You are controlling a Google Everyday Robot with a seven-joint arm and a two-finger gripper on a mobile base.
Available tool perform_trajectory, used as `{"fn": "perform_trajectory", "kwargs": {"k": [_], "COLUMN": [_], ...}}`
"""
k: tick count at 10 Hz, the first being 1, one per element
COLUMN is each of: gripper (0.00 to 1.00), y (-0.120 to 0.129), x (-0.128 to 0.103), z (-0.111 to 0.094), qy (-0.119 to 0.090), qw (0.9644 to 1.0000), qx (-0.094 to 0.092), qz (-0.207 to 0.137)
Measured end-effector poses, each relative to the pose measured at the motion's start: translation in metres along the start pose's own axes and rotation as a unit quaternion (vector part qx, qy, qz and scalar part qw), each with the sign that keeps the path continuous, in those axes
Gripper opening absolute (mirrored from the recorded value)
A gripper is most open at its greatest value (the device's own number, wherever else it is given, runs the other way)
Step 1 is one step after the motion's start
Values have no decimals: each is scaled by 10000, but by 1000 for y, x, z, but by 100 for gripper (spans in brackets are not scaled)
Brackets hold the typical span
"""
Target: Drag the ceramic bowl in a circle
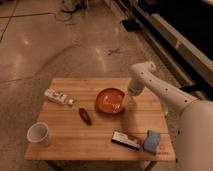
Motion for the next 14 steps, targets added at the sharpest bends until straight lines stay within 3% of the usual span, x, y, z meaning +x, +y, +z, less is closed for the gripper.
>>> {"fn": "perform_trajectory", "kwargs": {"k": [2,5,7,8,9,10,14], "gripper": [79,53,29,24,9,2,0], "y": [-1,0,-2,-2,-3,-1,34], "x": [7,13,11,11,10,4,-48], "z": [9,20,26,27,28,27,15], "qy": [-27,6,9,12,28,34,-130], "qw": [10000,9997,9996,9996,9996,9994,9971], "qx": [-2,-58,-23,-23,-6,11,-204], "qz": [94,230,279,284,296,353,727]}}
